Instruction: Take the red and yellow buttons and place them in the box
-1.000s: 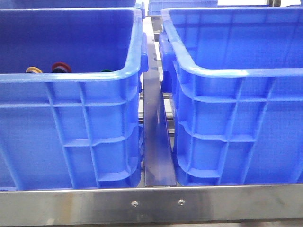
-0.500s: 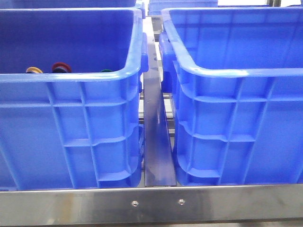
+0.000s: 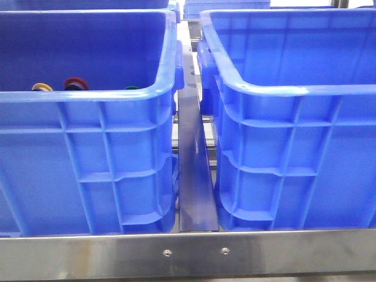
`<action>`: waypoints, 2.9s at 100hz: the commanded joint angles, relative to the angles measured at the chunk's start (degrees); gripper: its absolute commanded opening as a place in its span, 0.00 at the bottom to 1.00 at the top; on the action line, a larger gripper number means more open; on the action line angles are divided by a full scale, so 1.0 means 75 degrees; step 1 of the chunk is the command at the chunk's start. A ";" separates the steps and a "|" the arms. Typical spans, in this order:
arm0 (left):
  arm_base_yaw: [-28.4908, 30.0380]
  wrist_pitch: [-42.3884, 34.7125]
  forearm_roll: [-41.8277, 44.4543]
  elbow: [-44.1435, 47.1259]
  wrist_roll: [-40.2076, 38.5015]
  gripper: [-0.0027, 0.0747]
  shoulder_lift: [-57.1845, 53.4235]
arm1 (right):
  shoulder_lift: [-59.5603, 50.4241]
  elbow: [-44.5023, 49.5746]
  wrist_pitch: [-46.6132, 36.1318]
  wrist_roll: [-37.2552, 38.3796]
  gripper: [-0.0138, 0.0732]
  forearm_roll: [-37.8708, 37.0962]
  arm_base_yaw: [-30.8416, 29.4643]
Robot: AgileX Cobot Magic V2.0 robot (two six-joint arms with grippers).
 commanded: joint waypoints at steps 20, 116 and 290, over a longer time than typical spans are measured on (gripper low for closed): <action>0.0006 -0.0354 -0.0072 -0.0264 -0.0077 0.06 0.0550 | -0.0161 -0.0124 -0.0652 0.0011 0.05 -0.0062 0.0003; -0.1498 -0.0166 -0.0632 -0.1407 -0.0455 0.78 0.2583 | -0.0161 -0.0124 -0.0652 0.0011 0.05 -0.0062 0.0003; -0.2029 -0.0408 -0.0176 -0.3288 -0.1426 0.56 0.7146 | -0.0161 -0.0124 -0.0652 0.0011 0.05 -0.0062 0.0003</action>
